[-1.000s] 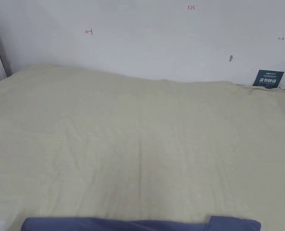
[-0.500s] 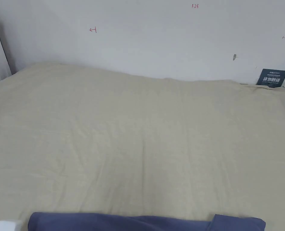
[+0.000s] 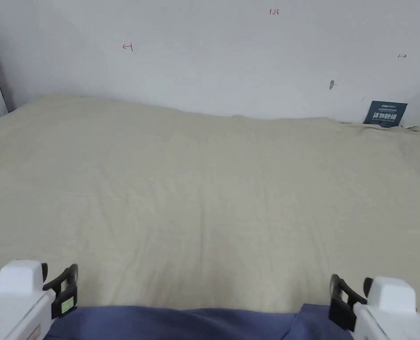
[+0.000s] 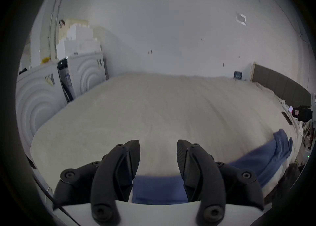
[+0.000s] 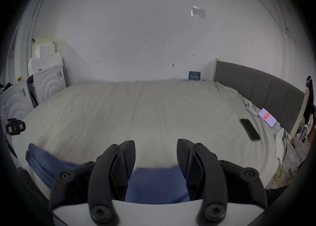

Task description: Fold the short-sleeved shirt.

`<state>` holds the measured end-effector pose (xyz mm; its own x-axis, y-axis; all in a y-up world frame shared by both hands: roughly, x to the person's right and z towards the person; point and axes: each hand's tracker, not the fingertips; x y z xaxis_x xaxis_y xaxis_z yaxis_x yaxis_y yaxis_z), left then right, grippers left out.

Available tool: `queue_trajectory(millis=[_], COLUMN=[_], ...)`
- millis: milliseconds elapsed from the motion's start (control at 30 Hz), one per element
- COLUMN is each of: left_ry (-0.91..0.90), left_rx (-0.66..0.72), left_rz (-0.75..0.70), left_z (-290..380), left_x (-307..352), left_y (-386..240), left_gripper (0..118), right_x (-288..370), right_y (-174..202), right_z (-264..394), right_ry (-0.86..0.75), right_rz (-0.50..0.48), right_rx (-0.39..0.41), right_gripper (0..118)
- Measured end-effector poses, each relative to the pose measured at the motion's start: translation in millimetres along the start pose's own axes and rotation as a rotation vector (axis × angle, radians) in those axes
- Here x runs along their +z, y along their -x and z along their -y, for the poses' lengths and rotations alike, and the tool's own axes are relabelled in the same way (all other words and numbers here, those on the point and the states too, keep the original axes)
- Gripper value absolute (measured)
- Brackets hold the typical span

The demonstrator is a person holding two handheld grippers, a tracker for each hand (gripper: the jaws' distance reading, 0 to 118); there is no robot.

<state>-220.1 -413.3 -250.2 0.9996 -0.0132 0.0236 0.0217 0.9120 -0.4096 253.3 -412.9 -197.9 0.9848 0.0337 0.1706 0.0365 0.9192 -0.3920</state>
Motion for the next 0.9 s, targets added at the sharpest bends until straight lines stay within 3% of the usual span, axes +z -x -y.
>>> queue_trajectory(millis=[67, 133, 200, 267, 367, 400, 767, 900], left_ry=[-0.046, -0.083, -0.11, -0.137, -0.156, -0.162, -0.024, 0.123], left_rx=[-0.003, 0.001, -0.004, -0.015, -0.033, -0.034, -0.015, 0.13], left_rz=[-0.016, -0.026, -0.026, -0.023, -0.006, 0.007, 0.064, 0.199], left_z=[-0.5, -5.0, -5.6, -6.8, -9.3, -9.0, -6.3, -8.5], left_x=[-7.1, -9.3, -10.3, -11.2, -6.7, -6.3, -9.4, -17.8], left_y=[-8.0, -15.4, -24.4, -28.7, -40.9, -41.4, -17.8, 31.5], left_gripper=[49, 48, 44, 24, 2, 0, 0, 0], right_x=[-6.5, -12.6, -16.0, -19.4, -21.8, -21.7, -20.2, -20.6], right_y=[11.9, 22.6, 31.2, 37.9, 46.1, 47.9, 65.1, 66.7], right_z=[-3.5, -6.0, -7.2, -8.2, -8.4, -7.9, -7.7, -5.8], right_ry=[-0.029, -0.055, -0.079, -0.096, -0.11, -0.121, -0.127, -0.102], right_rz=[-0.008, -0.025, -0.02, -0.02, -0.024, -0.035, -0.043, -0.062], right_rx=[0.007, 0.009, 0.01, 0.017, 0.031, 0.033, 0.081, 0.076], right_gripper=[54, 46, 21, 1, 0, 0, 0, 0])
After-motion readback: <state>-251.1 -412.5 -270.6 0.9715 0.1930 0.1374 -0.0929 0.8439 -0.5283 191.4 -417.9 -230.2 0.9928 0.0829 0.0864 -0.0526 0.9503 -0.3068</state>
